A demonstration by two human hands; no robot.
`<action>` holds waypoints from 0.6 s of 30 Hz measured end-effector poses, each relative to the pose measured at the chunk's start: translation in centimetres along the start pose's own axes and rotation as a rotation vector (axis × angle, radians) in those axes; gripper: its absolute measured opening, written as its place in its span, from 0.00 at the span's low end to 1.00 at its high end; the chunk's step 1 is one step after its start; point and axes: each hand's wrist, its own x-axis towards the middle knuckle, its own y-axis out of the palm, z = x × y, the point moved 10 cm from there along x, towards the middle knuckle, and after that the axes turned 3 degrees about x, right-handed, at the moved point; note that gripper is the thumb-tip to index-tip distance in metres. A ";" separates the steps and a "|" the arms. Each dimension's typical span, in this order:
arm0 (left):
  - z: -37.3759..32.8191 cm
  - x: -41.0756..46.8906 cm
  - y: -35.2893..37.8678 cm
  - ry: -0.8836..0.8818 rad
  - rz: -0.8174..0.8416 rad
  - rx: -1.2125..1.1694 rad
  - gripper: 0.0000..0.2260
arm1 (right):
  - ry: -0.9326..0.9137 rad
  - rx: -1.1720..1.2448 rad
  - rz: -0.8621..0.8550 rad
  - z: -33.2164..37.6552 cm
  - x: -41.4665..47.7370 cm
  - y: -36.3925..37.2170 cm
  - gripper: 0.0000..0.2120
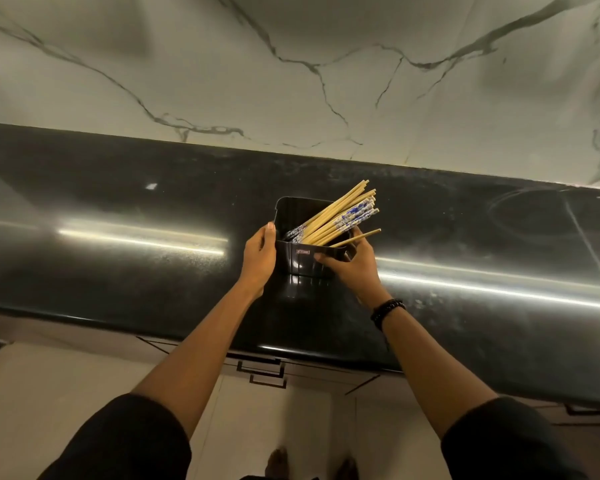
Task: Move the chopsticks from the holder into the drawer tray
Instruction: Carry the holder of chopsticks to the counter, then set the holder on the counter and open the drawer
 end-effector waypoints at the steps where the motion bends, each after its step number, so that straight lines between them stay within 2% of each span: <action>1: 0.0 0.1 -0.1 -0.002 0.004 -0.004 0.14 | 0.003 -0.007 -0.001 -0.1 0.0 0.1 0.40; 4: 0.2 0.3 -0.1 -0.024 0.042 0.001 0.18 | 0.002 -0.033 -0.007 -0.1 0.0 0.4 0.41; 8: 0.5 0.0 -0.9 -0.070 0.037 0.061 0.32 | -0.008 -0.052 -0.040 0.6 -0.9 0.3 0.45; 10: 0.3 -0.7 -1.6 -0.066 -0.001 0.081 0.31 | 0.004 -0.087 -0.075 0.9 -2.1 -0.2 0.45; 13: 0.0 -2.1 -2.9 0.005 0.016 0.151 0.31 | -0.031 -0.164 -0.220 1.4 -5.1 -1.3 0.37; 15: -0.1 -3.6 -4.2 0.060 0.025 0.229 0.29 | -0.138 -0.220 -0.286 2.3 -8.0 -1.2 0.28; 18: 0.9 -5.9 -6.0 0.118 0.038 0.408 0.24 | -0.304 -0.311 -0.189 2.7 -12.7 2.4 0.17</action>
